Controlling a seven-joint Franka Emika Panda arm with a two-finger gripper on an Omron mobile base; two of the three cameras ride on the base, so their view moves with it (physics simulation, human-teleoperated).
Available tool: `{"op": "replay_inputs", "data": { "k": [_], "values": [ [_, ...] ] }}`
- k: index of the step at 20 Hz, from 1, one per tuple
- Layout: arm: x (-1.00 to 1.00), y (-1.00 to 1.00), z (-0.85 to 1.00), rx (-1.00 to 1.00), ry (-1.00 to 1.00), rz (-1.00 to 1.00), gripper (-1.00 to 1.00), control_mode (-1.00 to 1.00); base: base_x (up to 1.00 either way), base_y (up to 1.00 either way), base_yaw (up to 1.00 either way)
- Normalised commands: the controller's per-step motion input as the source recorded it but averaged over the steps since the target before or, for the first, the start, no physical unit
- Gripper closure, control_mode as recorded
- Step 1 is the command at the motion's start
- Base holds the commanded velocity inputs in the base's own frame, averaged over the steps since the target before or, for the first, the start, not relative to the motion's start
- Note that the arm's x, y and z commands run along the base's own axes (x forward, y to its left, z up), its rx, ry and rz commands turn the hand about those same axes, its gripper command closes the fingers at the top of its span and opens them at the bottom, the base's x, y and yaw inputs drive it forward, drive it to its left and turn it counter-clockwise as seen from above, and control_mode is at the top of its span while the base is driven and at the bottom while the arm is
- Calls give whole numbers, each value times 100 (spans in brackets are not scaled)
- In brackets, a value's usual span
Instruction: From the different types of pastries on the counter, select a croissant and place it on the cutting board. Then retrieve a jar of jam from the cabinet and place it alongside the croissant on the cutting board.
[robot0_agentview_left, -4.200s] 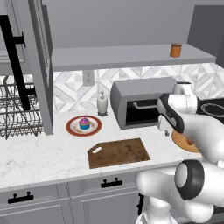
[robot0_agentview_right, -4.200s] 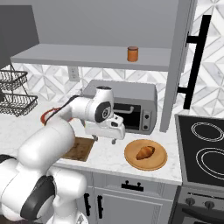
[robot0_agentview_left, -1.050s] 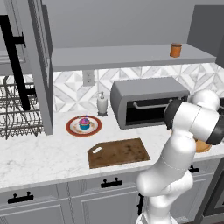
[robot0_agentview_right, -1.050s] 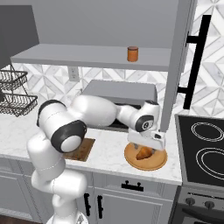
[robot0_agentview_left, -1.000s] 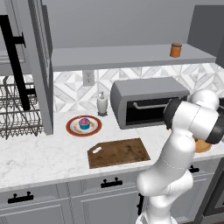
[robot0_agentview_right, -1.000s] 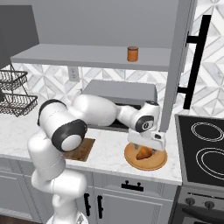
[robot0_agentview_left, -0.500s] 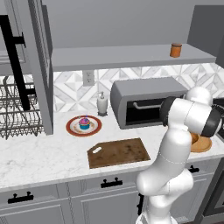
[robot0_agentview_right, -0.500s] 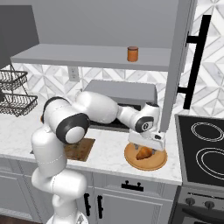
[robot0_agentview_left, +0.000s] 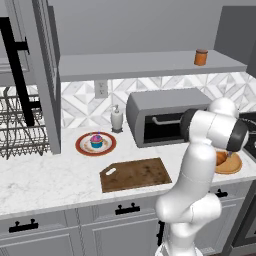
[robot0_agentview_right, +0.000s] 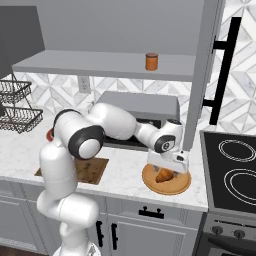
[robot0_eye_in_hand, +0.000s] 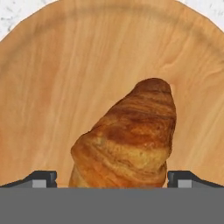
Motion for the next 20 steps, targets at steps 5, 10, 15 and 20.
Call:
{"op": "replay_inputs", "data": {
  "k": [5,10,15,20],
  "values": [
    [6,-1,-12,0,0,0,-100,-100,0,0,0],
    [1,-1,1,1,-1,0,100,-100,0,0,0],
    [-12,11,63,1,-12,-1,100,-100,0,0,0],
    [-54,68,34,0,-17,0,100,-100,0,0,0]
  ]
}}
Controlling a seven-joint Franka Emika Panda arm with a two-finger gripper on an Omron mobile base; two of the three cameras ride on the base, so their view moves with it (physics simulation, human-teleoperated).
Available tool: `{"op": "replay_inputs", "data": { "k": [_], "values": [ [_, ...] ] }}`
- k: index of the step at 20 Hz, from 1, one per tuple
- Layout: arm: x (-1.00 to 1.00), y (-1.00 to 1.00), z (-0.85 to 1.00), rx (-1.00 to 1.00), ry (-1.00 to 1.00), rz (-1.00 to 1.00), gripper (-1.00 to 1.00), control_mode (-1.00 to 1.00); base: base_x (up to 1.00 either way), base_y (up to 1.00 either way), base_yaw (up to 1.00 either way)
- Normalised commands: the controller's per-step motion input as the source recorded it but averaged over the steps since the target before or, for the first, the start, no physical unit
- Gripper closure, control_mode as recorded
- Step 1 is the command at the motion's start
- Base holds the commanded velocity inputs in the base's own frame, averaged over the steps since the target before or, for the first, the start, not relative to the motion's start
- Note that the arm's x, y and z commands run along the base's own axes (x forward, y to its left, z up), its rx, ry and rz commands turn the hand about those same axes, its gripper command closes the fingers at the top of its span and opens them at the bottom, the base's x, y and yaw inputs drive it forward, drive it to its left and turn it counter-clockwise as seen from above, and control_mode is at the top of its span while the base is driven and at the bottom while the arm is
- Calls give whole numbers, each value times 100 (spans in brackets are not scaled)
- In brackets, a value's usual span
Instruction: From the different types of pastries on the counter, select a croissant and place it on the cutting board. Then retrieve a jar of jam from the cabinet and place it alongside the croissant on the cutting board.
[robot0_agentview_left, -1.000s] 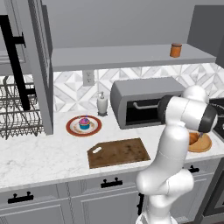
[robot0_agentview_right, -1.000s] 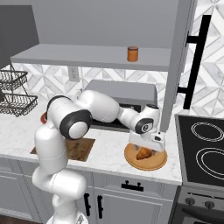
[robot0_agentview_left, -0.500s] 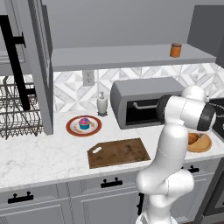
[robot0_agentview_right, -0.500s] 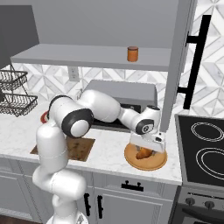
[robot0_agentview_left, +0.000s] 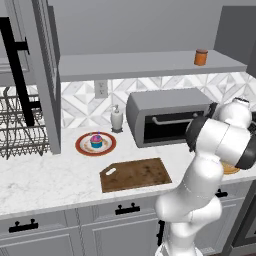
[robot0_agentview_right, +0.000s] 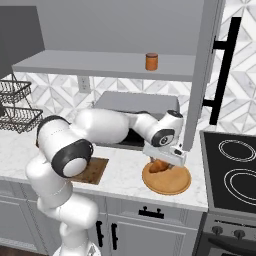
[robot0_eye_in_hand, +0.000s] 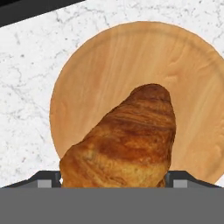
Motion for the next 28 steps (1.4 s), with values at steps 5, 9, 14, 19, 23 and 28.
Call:
{"op": "replay_inputs", "data": {
  "k": [5,9,14,19,23,28],
  "values": [
    [-84,97,0,-4,-14,0,100,-100,0,0,0],
    [-75,100,1,-10,-13,2,100,-100,0,0,0],
    [-53,100,5,-13,-10,3,100,-100,0,0,0],
    [-14,100,24,-14,-7,3,100,-100,0,0,0],
    [0,31,6,-2,0,0,100,-100,0,0,0],
    [3,33,10,0,4,0,100,-100,0,0,0]
  ]
}}
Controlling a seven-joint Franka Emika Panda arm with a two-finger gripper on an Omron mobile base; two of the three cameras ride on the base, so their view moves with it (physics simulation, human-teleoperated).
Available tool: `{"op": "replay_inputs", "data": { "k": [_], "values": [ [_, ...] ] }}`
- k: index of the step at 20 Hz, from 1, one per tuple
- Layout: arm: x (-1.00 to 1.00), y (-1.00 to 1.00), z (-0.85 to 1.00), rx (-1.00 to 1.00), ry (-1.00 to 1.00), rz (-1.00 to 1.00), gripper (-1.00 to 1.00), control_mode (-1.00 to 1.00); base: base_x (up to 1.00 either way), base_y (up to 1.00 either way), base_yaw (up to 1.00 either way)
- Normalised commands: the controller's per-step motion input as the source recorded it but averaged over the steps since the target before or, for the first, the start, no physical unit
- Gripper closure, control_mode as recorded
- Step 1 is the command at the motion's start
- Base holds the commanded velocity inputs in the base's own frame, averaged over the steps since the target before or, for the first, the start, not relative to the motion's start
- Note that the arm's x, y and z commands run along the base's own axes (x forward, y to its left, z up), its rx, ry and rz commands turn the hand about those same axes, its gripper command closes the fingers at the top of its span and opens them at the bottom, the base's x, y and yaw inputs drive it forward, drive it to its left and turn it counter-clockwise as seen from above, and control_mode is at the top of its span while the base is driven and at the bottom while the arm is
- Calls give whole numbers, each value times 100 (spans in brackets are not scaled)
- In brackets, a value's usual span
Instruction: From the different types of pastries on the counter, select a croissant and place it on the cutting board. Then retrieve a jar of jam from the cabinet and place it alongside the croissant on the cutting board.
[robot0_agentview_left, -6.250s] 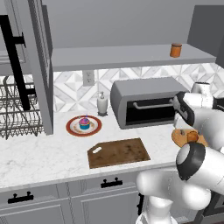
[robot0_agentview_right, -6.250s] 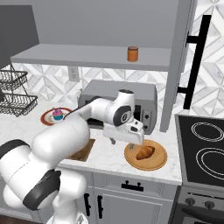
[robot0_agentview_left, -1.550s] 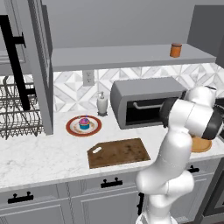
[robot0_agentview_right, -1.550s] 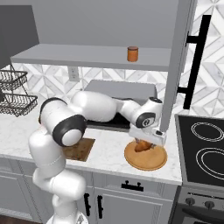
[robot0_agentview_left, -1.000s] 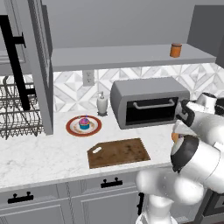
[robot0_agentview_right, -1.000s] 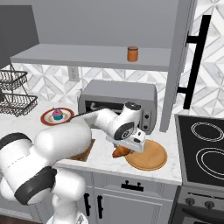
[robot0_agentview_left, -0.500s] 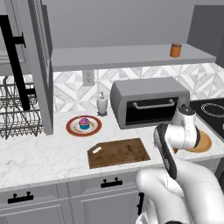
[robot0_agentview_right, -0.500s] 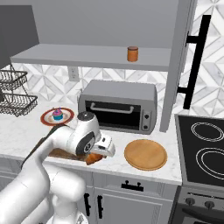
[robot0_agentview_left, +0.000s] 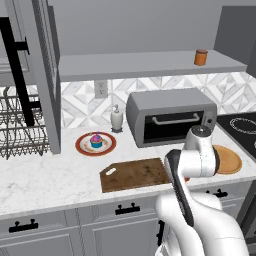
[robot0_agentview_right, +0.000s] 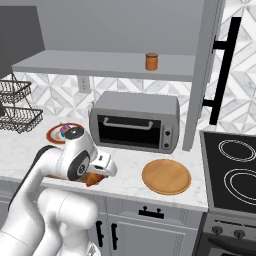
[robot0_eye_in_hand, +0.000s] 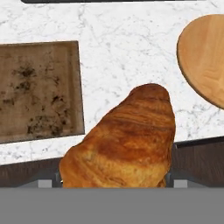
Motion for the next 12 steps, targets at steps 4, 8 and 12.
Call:
{"op": "replay_inputs", "data": {
  "k": [4,8,12],
  "values": [
    [6,91,16,0,1,1,100,-100,0,0,0],
    [4,100,16,-1,0,3,100,-100,0,0,0],
    [28,89,14,-3,1,1,100,-100,0,0,0]
  ]
}}
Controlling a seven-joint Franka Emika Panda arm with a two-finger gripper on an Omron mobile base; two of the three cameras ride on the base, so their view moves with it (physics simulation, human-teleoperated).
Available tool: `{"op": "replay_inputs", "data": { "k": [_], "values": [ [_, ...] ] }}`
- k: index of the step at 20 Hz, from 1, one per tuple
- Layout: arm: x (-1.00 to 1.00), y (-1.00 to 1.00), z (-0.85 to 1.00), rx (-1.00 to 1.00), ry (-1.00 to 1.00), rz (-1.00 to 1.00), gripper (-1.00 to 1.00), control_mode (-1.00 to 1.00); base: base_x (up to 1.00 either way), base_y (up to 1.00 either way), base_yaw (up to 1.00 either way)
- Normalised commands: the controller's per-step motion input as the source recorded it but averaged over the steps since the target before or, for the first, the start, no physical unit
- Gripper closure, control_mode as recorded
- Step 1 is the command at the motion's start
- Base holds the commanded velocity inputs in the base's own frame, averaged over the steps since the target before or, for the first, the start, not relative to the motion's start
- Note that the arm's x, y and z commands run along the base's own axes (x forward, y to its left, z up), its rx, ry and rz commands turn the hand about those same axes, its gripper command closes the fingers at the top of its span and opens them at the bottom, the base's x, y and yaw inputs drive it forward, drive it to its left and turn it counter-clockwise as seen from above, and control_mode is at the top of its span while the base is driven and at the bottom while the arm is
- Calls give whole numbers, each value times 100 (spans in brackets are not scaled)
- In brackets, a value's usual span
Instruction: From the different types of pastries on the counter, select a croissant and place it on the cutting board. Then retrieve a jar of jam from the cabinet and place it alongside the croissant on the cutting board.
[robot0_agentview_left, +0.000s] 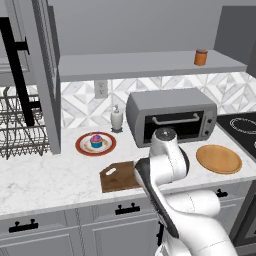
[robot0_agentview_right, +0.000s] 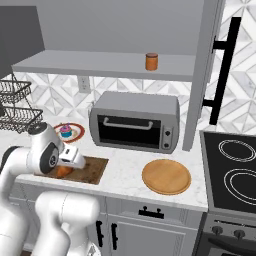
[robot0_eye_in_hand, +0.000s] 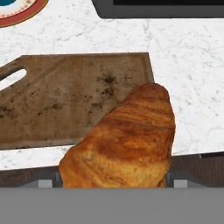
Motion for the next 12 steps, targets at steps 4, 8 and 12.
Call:
{"op": "replay_inputs", "data": {
  "k": [4,8,12],
  "values": [
    [52,68,1,-3,3,0,100,-100,0,0,0],
    [70,50,0,-1,5,0,100,-100,0,0,0],
    [61,41,0,0,8,0,100,-100,0,0,0]
  ]
}}
